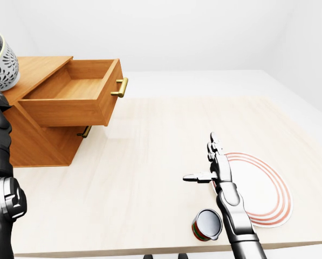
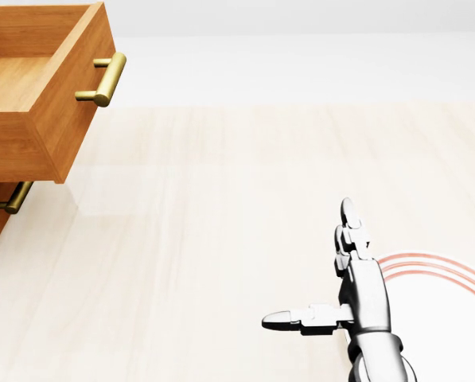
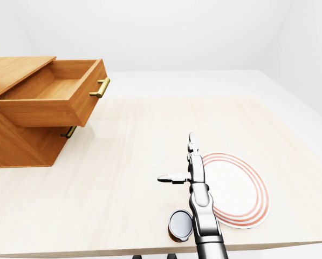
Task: Put the bowl on top of the cabinet.
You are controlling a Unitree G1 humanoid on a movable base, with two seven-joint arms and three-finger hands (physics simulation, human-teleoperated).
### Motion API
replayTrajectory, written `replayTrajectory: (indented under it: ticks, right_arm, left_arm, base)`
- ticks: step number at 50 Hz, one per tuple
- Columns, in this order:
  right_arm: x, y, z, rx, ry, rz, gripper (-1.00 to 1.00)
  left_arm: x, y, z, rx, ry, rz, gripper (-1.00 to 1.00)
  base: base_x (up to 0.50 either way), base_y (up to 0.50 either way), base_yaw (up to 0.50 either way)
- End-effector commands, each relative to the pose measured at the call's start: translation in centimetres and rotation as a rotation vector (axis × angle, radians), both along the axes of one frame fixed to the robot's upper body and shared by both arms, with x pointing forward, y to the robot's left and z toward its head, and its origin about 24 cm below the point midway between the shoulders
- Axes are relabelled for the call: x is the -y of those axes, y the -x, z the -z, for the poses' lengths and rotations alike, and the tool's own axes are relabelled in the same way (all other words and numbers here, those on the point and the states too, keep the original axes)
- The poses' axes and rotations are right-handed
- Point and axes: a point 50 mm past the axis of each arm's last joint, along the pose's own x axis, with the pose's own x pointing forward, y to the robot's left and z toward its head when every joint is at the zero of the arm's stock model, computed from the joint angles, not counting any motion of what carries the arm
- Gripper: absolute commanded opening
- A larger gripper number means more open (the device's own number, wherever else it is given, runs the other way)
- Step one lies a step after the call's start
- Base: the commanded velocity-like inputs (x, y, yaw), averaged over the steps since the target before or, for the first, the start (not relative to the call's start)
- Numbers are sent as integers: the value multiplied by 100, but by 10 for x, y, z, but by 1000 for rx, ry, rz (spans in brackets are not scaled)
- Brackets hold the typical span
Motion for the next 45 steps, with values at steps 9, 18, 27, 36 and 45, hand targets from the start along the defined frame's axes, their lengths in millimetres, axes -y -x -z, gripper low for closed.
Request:
replayTrajectory:
  ticks: [9, 18, 27, 36, 45]
  right_arm:
    - [-1, -1, 1, -5, 1, -1, 100]
    - [-1, -1, 2, -6, 1, -3, 100]
    - [-2, -2, 3, -7, 2, -5, 100]
    - [-2, -2, 3, -7, 4, -5, 100]
    - [-2, -3, 4, -9, 5, -4, 100]
  left_arm:
    - [-9, 7, 34, -106, 19, -29, 100]
    - [-9, 7, 34, -104, 20, -32, 100]
    - [-9, 7, 34, -106, 17, -31, 100]
    - [-7, 6, 27, -83, 10, -24, 100]
    - [-7, 7, 3, 36, 28, -8, 100]
  base:
    - [0, 0, 0]
    - [0, 0, 0]
    - [0, 0, 0]
    - [0, 0, 0]
    - [0, 0, 0]
